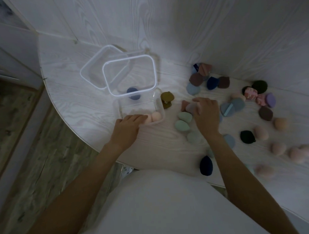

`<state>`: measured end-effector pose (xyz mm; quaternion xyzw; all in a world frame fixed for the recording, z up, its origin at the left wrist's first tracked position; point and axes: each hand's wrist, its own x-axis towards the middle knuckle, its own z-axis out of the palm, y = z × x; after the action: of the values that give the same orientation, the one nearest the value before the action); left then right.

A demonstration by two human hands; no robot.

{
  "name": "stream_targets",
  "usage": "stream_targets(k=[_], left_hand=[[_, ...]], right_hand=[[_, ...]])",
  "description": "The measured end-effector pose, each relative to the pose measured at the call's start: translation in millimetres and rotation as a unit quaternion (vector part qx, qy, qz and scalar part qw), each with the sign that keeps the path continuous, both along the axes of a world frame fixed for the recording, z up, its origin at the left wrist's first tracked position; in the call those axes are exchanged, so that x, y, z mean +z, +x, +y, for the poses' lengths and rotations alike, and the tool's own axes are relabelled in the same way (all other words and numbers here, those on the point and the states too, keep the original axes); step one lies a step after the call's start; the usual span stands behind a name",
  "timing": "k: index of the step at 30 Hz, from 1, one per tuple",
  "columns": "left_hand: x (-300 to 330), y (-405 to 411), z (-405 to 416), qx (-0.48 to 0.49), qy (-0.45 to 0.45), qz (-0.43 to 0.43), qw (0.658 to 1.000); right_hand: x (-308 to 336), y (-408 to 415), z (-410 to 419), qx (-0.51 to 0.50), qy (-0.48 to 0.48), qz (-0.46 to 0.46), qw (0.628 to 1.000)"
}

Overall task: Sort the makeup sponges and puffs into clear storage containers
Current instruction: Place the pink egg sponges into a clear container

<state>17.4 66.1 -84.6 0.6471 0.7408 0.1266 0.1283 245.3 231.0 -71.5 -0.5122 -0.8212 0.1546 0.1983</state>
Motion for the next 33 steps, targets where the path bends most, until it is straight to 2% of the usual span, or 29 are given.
stream_targets(k=[2,5,8,10,13,18,21,25,29,33], left_hand=[[0.4,-0.4,0.0,-0.001,-0.007,-0.008,1.0],[0.7,-1.4,0.8,-0.004,-0.012,-0.007,1.0],[1.4,-0.2,1.5,0.002,0.0,0.0,1.0],[0.0,1.9,0.3,0.007,0.005,0.001,1.0],[-0.7,5.2,-2.4,0.017,0.009,0.01,1.0],[4.2,6.0,-6.5,0.018,0.03,0.02,0.999],[6.7,5.8,-11.0,0.025,0.066,0.004,0.998],[10.0,-8.2,-26.1,0.093,0.101,0.047,0.989],[8.5,-22.6,-43.5,0.155,0.077,0.062,0.983],[4.8,-29.3,-50.8,0.166,0.036,0.007,0.985]], right_hand=[[-12.2,12.3,10.9,-0.062,-0.023,-0.059,0.996],[-24.1,16.6,25.4,-0.069,-0.086,-0.132,0.985],[-15.1,15.5,30.6,-0.091,-0.147,-0.1,0.98],[0.7,14.4,24.6,-0.085,-0.114,-0.066,0.988],[29.8,-3.7,6.6,-0.039,-0.079,0.018,0.996],[39.8,-74.5,-18.2,0.15,-0.168,0.088,0.97],[28.8,-115.2,-29.1,0.223,-0.214,0.069,0.948],[6.6,-150.8,-40.8,0.283,-0.21,0.012,0.936],[-1.4,-167.6,-52.4,0.299,-0.178,0.001,0.937],[-4.7,-177.4,-62.7,0.31,-0.162,-0.018,0.937]])
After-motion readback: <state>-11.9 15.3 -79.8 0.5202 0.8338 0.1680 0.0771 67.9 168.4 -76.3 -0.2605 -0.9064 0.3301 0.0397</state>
